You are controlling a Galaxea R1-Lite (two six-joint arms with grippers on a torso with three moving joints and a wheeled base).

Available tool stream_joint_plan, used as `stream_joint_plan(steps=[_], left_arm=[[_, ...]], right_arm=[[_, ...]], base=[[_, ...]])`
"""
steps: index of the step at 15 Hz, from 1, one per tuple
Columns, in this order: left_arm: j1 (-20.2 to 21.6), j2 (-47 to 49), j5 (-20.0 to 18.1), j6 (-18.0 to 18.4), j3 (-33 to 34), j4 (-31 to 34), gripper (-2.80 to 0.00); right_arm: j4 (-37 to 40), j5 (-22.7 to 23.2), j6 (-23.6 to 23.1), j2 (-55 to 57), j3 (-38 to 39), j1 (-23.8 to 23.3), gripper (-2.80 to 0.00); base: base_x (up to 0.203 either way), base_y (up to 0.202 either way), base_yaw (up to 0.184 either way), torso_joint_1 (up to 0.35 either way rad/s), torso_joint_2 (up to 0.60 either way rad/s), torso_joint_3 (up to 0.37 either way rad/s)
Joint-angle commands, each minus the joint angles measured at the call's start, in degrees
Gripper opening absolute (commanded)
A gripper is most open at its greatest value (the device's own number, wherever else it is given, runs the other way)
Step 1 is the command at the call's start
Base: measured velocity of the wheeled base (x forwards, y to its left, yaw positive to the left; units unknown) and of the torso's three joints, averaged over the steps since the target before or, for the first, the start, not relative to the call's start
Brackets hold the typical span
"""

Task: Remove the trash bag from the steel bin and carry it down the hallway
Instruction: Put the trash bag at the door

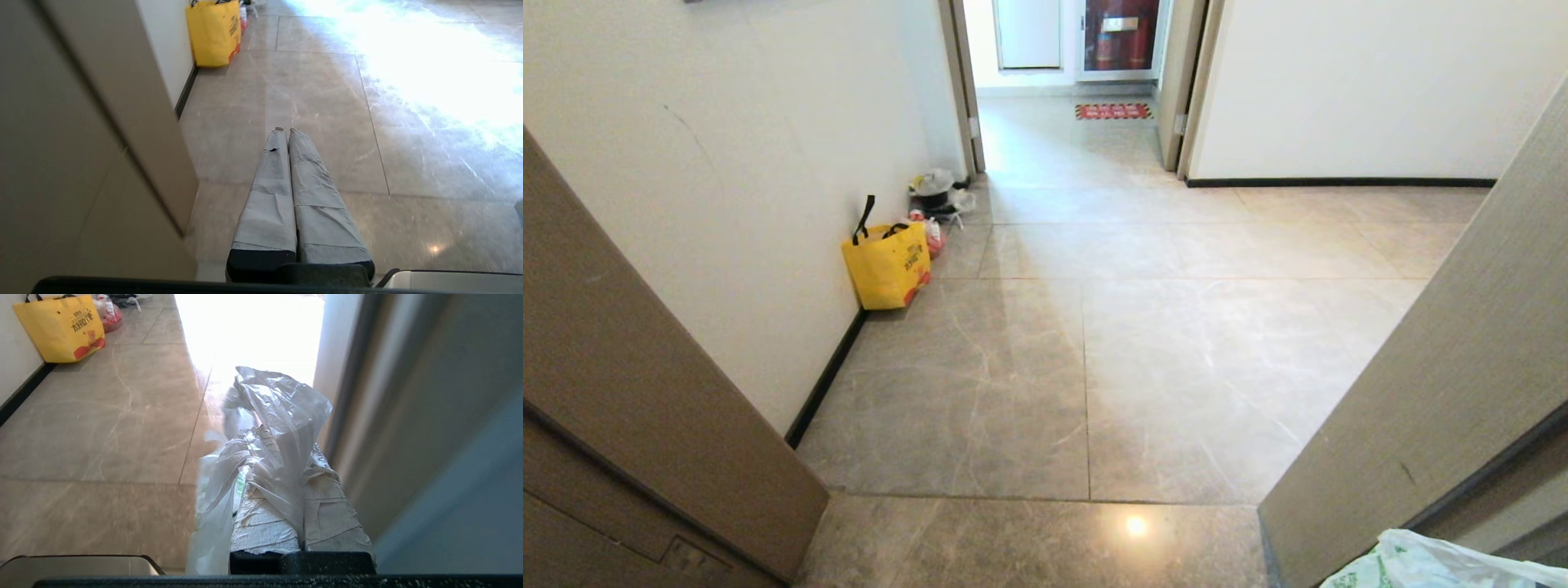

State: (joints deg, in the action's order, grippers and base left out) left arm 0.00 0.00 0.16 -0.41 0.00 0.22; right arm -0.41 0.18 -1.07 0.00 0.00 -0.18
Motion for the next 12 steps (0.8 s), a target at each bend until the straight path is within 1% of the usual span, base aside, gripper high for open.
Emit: stream_joint_plan(steps=[1,9,11,12], left_arm=[[0.0,0.0,0.02,-0.02,0.0,0.04,-2.8],[0.0,0.0,0.02,0.06,0.0,0.04,-2.8],[0.0,0.0,0.06,0.06,0.0,0.04,-2.8],[0.0,0.0,0.03,0.06,0.0,0.04,-2.8]], right_arm=[[-0.02,0.02,0.02,0.06,0.0,0.01,-2.8],[-0.02,0.04,0.02,0.09,0.0,0.01,-2.8],[-0.02,-0.01,0.11,0.09,0.0,0.01,-2.8],[-0.02,-0.01,0.11,0.09,0.0,0.01,-2.8]], base=[[0.193,0.0,0.002,0.002,0.0,0.003],[0.189,0.0,0.002,0.005,0.0,0.002],[0.147,0.0,0.001,-0.001,0.0,0.002],[0.0,0.0,0.0,0.0,0.0,0.0]])
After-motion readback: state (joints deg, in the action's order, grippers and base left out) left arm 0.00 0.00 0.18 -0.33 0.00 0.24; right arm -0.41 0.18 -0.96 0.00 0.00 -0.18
